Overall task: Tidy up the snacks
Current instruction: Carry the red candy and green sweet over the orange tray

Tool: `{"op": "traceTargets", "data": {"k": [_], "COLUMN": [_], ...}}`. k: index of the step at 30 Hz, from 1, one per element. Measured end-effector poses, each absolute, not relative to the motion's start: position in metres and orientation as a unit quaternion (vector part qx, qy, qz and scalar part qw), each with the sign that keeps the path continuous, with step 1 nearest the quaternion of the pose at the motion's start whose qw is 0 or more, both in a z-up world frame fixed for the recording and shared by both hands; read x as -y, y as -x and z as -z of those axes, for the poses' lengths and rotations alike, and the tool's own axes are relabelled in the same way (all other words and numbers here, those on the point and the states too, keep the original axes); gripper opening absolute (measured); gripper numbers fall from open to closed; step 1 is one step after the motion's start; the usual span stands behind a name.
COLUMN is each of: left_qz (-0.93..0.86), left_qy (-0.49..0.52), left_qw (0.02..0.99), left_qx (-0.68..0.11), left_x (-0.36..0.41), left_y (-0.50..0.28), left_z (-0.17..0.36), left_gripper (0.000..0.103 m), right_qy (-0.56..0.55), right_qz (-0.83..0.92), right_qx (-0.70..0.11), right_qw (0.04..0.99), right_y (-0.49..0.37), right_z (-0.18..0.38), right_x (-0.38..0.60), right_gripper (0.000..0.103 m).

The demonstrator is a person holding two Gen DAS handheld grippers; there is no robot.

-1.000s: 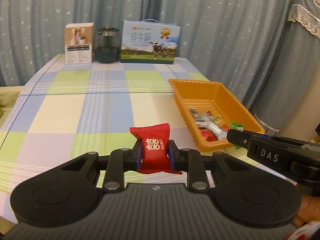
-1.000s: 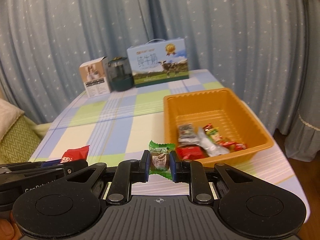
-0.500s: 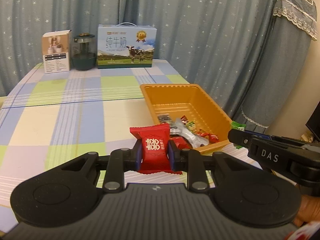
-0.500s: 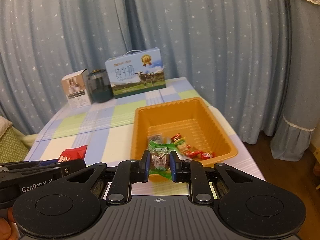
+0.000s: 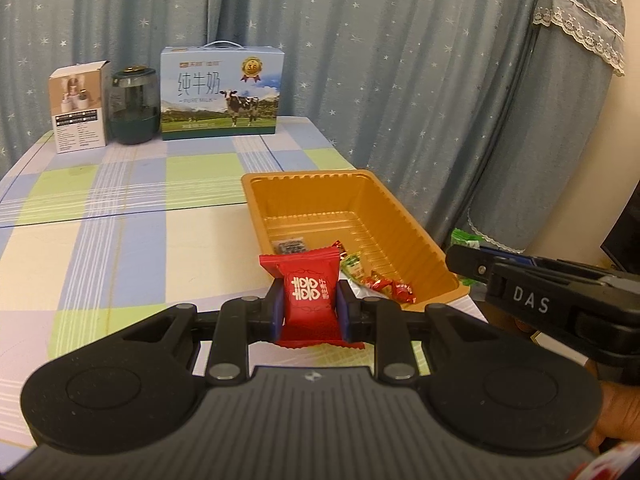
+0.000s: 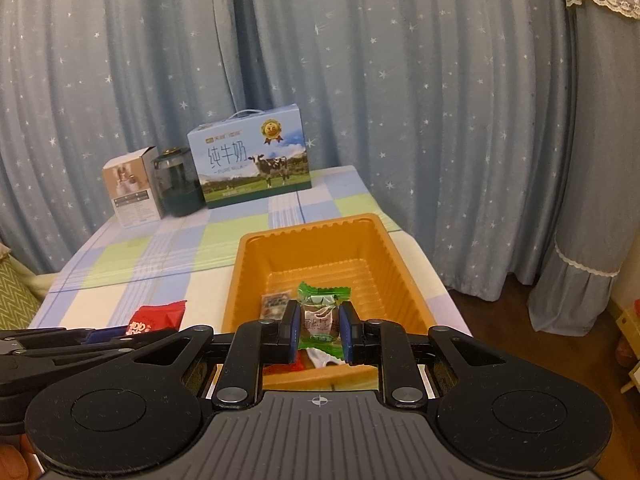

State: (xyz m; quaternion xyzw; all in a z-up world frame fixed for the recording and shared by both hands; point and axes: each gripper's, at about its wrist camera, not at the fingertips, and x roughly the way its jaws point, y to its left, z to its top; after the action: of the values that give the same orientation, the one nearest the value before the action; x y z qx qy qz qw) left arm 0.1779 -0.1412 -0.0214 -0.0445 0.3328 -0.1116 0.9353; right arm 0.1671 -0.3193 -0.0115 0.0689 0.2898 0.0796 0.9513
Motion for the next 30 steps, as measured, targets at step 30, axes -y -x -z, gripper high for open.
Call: {"op": "traceTargets", "data": {"k": [30], "left_qz": [0.134], "left_qy": [0.063], "left_qw": [0.922], "left_qx": [-0.357], "left_x": [0.167], "left_y": [-0.270], "left_z": [0.055], "left_gripper": [0.023], "right_qy": [-0.051], "right_qz": [-0.083], "right_qx": [-0.335], "right_qw": [0.937], "right_y": [-0.263], "right_z": [0.048], "right_x": [0.337], "right_gripper": [0.021]}}
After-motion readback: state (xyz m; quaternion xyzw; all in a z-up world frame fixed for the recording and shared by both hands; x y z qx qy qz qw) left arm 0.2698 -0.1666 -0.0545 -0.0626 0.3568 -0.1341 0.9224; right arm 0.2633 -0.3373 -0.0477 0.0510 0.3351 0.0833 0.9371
